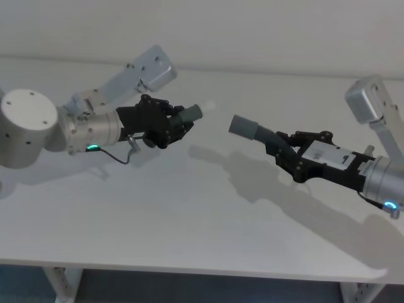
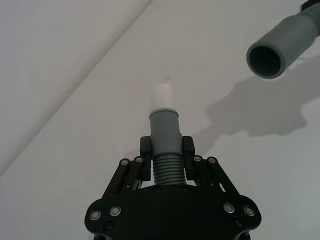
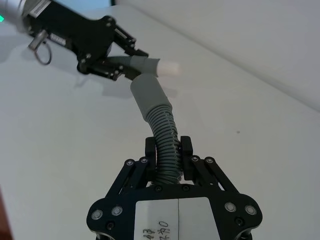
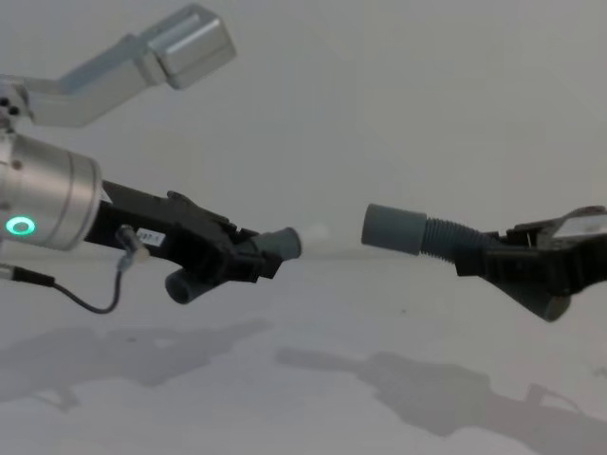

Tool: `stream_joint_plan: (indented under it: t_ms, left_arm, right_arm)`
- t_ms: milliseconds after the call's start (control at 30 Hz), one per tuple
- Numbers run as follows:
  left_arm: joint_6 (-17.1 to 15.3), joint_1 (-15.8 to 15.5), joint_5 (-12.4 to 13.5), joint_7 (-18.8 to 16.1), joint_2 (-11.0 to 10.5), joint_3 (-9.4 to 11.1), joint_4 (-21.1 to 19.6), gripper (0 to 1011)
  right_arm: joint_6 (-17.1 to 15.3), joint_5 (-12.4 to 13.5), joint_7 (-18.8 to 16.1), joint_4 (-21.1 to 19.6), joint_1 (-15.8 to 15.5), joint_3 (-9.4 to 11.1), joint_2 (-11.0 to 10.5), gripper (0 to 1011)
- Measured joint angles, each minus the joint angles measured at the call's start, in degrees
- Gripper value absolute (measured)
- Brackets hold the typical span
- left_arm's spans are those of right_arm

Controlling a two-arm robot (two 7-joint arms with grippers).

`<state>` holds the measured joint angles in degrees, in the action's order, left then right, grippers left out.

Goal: Use both hands to pick up one end of the pipe from the table, align the ends, and insert them.

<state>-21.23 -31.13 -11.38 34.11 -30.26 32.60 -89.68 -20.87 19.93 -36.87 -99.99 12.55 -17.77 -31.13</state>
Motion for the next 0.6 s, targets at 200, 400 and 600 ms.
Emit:
stream_joint_plan:
  t_ms: [200,400,600]
  left_arm:
    - [2.2,-0.3,-1.6,4.5,-2.7,0.0,-1.3,353]
    - [4.3,-0.8,-3.0,8.8,-4.8,0.1,-2.1,354]
    - [5.9,-1.5,-4.5,12.6,-6.3,0.5,-2.6,354]
  right_arm:
    - [1.6,1.0,-4.4,1.1,1.1,-0.4,-2.3,278]
    - [3.2,2.1,-8.0,2.1,2.1,-0.5,-4.1,278]
    - [4.4,3.0,-10.2,3.0,2.8,-0.6,-5.3,278]
